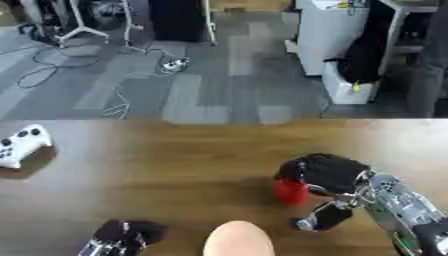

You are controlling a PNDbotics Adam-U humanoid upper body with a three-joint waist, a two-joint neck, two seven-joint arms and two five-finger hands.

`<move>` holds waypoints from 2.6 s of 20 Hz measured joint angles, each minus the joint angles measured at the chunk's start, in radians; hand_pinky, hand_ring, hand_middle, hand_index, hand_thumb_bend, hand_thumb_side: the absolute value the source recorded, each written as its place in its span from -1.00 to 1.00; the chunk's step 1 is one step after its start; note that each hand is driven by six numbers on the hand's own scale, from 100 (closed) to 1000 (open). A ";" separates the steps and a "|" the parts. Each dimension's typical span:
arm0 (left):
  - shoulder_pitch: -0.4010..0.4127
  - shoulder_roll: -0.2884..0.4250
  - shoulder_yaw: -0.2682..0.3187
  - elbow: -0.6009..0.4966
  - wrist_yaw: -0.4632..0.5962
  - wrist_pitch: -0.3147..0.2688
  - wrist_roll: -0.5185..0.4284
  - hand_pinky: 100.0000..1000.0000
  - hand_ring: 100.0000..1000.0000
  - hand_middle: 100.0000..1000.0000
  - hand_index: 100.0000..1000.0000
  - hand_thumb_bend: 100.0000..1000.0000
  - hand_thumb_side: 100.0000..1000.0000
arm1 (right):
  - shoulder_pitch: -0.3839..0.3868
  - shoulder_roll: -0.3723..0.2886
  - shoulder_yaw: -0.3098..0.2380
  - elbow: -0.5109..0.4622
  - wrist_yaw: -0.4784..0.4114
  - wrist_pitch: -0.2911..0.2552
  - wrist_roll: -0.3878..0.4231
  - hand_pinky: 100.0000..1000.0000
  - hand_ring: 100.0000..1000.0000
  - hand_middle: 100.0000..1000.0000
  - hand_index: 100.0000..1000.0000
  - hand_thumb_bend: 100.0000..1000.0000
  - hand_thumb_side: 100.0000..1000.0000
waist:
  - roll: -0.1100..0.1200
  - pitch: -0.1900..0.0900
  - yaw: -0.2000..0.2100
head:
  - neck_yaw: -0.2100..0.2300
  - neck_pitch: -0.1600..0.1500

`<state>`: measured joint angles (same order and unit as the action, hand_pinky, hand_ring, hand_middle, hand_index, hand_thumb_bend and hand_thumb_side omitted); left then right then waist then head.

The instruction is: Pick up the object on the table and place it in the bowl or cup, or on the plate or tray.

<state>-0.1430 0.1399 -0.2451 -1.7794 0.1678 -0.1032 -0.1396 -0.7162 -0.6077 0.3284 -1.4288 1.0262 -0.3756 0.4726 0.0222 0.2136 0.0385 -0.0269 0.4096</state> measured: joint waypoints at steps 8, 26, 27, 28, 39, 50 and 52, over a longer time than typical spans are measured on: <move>0.000 0.000 0.000 -0.002 0.000 -0.004 -0.005 0.66 0.61 0.18 0.42 -0.78 1.00 | 0.005 -0.026 0.000 -0.057 -0.041 -0.001 0.012 0.61 0.69 0.75 0.89 -0.09 0.15 | 0.001 0.005 0.008 | -0.007 -0.012; -0.010 0.000 0.000 -0.007 0.001 -0.007 -0.016 0.66 0.62 0.18 0.42 -0.79 1.00 | 0.010 -0.078 -0.040 -0.027 -0.064 0.035 -0.044 0.61 0.68 0.73 0.86 -0.12 0.19 | 0.006 0.023 0.021 | -0.009 -0.026; -0.011 0.000 0.000 -0.008 0.001 -0.007 -0.016 0.66 0.61 0.18 0.42 -0.79 1.00 | 0.010 -0.078 -0.040 -0.021 -0.061 0.036 -0.043 0.61 0.68 0.72 0.85 -0.13 0.18 | 0.008 0.026 0.024 | -0.009 -0.026; -0.012 -0.001 0.000 -0.008 0.002 -0.007 -0.016 0.66 0.61 0.19 0.42 -0.79 1.00 | 0.009 -0.077 -0.040 -0.013 -0.056 0.037 -0.045 0.60 0.68 0.72 0.85 -0.14 0.16 | 0.011 0.029 0.026 | -0.011 -0.028; -0.017 -0.017 0.000 -0.014 0.004 -0.007 -0.025 0.66 0.61 0.18 0.43 -0.80 1.00 | -0.026 -0.052 -0.044 0.072 0.006 0.059 -0.104 0.59 0.66 0.69 0.82 -0.15 0.10 | 0.020 0.052 0.042 | -0.036 -0.071; -0.018 -0.018 -0.001 -0.015 0.004 -0.009 -0.040 0.66 0.62 0.18 0.43 -0.81 1.00 | -0.044 -0.053 -0.044 0.094 0.046 0.054 -0.107 0.57 0.65 0.68 0.81 -0.17 0.08 | 0.016 0.068 0.067 | -0.054 -0.119; -0.019 -0.018 -0.003 -0.016 0.004 -0.008 -0.043 0.66 0.62 0.18 0.43 -0.81 1.00 | -0.046 -0.053 -0.044 0.098 0.052 0.052 -0.105 0.57 0.65 0.68 0.82 -0.18 0.07 | 0.015 0.074 0.075 | -0.061 -0.123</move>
<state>-0.1617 0.1216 -0.2481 -1.7957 0.1722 -0.1115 -0.1827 -0.7620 -0.6607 0.2847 -1.3310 1.0787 -0.3234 0.3679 0.0371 0.2874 0.1137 -0.0880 0.2866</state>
